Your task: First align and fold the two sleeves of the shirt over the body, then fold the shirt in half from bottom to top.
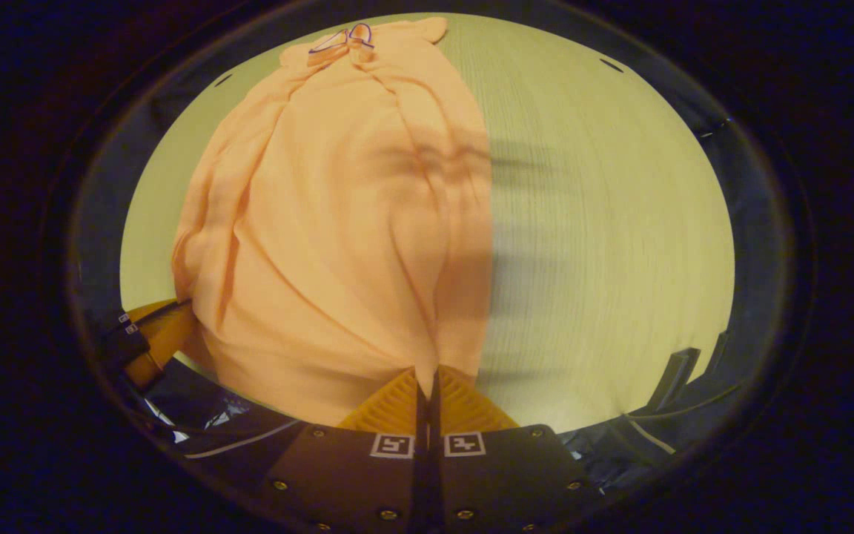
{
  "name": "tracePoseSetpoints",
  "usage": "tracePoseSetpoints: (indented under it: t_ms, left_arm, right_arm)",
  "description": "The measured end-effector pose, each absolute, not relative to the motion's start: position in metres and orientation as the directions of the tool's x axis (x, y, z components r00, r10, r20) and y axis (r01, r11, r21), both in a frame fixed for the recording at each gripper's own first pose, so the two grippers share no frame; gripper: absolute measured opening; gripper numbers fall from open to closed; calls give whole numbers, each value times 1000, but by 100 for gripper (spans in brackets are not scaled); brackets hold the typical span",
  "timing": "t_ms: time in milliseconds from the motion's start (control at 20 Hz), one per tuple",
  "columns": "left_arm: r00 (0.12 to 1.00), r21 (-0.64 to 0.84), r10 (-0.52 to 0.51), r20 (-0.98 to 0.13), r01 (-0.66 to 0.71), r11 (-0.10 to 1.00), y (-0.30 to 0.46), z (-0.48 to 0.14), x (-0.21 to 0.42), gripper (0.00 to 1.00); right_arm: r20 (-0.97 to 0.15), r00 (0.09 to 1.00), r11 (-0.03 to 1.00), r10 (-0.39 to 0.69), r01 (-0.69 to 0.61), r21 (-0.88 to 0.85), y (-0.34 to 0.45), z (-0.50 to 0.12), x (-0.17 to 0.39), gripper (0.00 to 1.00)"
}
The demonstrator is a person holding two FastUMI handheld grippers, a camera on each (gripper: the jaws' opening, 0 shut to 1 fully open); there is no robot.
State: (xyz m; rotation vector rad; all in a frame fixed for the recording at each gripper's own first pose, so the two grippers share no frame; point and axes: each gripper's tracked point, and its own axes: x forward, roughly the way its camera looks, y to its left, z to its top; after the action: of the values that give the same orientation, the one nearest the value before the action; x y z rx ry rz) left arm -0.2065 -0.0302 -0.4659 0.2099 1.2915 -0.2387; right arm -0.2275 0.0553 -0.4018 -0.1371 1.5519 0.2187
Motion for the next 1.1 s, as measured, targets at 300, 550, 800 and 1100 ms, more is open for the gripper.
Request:
tracePoseSetpoints:
  t_ms: [300, 550, 800, 1100]
  left_arm:
    - [331, -5, -91, -939, 252, 968, -41, -434, -169, 8]
    - [396, -15, -105, -912, 225, 974, -41, -404, -109, 5]
    - [479, -28, -117, -870, 189, 982, -46, -374, -33, 5]
    - [620, -8, -116, -776, 174, 985, -57, -330, 109, 6]
  right_arm:
    - [-997, 25, 976, 79, -206, 72, 61, -386, -211, 1]
    - [-985, 132, 981, 115, -173, 92, 71, -347, -144, 1]
    - [-949, 279, 982, 145, -161, 102, 90, -303, -51, 1]
    - [-882, 440, 982, 170, -148, 115, 125, -260, 88, 0]
